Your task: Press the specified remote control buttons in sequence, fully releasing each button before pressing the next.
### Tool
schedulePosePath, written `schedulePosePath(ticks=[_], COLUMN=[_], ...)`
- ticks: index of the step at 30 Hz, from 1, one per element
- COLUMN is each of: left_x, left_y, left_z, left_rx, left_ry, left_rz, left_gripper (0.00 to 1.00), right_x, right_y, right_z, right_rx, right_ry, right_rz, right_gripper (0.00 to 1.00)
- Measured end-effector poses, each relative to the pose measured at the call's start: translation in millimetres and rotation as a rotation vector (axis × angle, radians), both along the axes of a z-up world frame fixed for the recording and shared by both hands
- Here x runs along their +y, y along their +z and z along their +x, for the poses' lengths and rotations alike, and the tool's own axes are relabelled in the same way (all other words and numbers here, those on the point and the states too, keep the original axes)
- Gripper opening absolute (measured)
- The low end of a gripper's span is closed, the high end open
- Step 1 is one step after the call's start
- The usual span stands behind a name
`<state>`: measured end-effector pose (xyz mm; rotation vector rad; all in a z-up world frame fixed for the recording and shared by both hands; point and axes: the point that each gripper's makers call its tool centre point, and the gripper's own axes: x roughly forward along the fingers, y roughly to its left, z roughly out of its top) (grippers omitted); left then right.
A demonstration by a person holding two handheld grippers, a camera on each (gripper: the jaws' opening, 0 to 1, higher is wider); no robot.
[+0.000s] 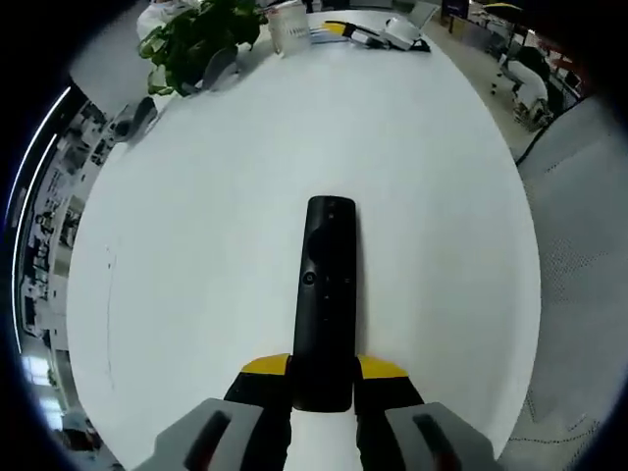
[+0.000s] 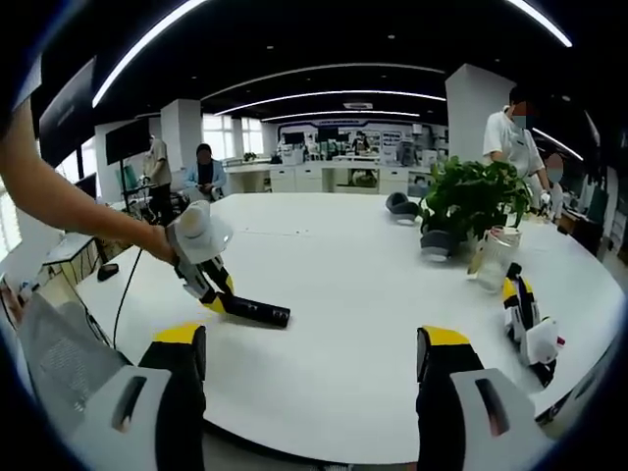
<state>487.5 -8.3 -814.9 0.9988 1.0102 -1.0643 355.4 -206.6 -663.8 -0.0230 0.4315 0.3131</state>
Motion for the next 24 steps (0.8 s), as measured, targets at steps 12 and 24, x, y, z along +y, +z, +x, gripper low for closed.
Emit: schedulePosePath(ticks=[12, 24], left_x=[6, 6], left_y=[6.3, 2.7], left_z=[47.9, 90.8], left_rx=[-0.043, -0.078], left_ry=[0.014, -0.018], left_rz=[0.024, 0.066], left_gripper=[0.23, 0.23], right_x=[1, -1], right_y=[-4.1, -7.8], right_z=[-1, 0], right_rx=[0.025, 0.045], right_ry=[0.005, -0.007], right_rz=[0.005, 0.003], right_gripper=[0.91, 0.9])
